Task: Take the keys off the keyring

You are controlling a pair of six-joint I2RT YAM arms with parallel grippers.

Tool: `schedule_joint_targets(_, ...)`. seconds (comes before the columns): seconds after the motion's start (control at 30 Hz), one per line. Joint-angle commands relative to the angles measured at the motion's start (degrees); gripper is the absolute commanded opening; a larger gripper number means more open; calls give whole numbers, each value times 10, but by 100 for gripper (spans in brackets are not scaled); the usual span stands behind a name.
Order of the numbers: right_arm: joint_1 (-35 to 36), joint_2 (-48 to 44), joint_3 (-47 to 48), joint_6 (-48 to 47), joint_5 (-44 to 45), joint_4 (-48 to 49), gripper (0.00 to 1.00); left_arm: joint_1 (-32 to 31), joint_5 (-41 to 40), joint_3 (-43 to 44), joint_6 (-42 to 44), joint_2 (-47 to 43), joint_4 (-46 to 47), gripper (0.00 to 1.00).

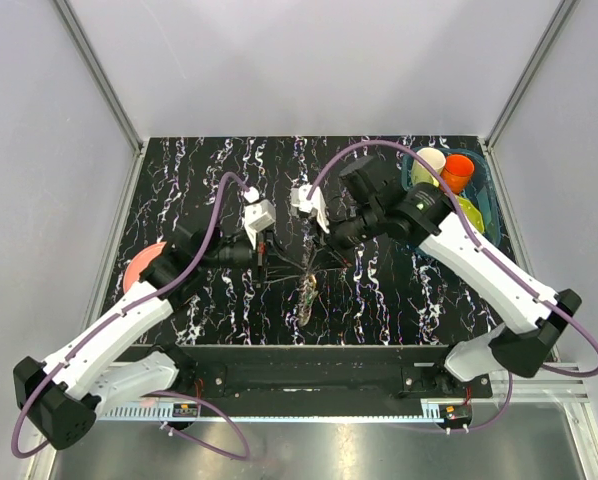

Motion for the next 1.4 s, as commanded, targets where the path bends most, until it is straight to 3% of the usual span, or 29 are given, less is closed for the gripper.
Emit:
schedule_joint_targets(0.0,3,-76,-69,122,11,174,27,-1,-40,-22,-12,-42,72,0)
schedule_joint_targets(0.2,3,-166,-191,250,14,344,36,-1,-95,-73,-13,-88,157,0)
schedule_joint_targets(0.33,3,-227,-281,356,69,516,39,-1,-120,-130,-33,-124,301,0)
schedule_joint_targets(0.43,2,-265,-339,416,129,601,42,-2,-132,-143,-45,-127,355,0)
schedule_joint_targets(0.6,2,-291,-384,438,126,651,46,-1,-120,-155,-77,-120,462,0)
schedule_joint_targets(0.87,-11,-300,-404,460,121,679,50,-1,-90,-149,-95,-98,526,0)
schedule_joint_targets(1.03,-16,-302,-416,455,111,696,37,-1,-103,-166,-105,-98,559,0)
schedule_joint_targets(1.07,-17,-301,-418,455,106,699,30,-1,-108,-165,-102,-99,551,0)
schedule_joint_targets(1.17,-17,-300,-425,453,103,707,21,-1,-118,-160,-83,-101,524,0)
schedule_joint_targets(1.37,-16,-288,-422,466,68,735,15,-1,-124,-157,-69,-105,511,0)
